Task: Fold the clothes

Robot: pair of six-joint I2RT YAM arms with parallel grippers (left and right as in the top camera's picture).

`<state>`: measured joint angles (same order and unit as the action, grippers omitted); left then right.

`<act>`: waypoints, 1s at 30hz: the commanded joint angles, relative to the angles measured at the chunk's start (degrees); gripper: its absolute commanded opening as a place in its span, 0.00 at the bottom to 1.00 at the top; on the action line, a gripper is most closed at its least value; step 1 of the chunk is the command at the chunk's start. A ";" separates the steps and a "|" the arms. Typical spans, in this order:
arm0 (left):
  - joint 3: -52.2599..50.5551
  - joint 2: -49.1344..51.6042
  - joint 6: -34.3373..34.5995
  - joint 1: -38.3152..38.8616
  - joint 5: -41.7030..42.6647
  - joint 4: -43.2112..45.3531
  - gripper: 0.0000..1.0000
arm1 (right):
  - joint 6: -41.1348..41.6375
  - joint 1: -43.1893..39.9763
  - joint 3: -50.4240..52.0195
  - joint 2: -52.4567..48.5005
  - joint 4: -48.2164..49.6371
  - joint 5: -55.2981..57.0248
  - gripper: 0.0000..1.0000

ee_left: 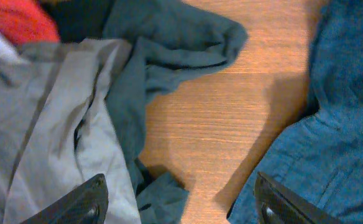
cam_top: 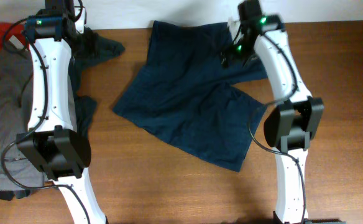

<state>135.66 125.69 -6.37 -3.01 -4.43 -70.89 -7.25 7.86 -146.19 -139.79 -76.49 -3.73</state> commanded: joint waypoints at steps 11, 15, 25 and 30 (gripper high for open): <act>0.26 -11.89 -24.15 5.16 10.03 -4.72 0.75 | 14.08 2.34 -27.93 11.63 -20.85 -10.49 0.92; 0.26 -15.72 -22.32 5.49 10.05 -10.19 0.75 | 15.87 5.77 -23.80 17.92 -20.85 -2.69 0.92; -2.16 -16.52 -5.86 3.61 9.11 -16.83 0.75 | 29.86 12.81 14.14 39.06 -20.83 8.96 0.92; -8.52 -16.41 -7.19 3.10 8.98 -14.99 0.76 | 38.07 12.74 31.28 40.98 -19.61 10.10 0.93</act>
<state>131.50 108.75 -14.46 0.56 4.51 -87.11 22.24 20.45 -123.44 -98.48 -96.64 3.05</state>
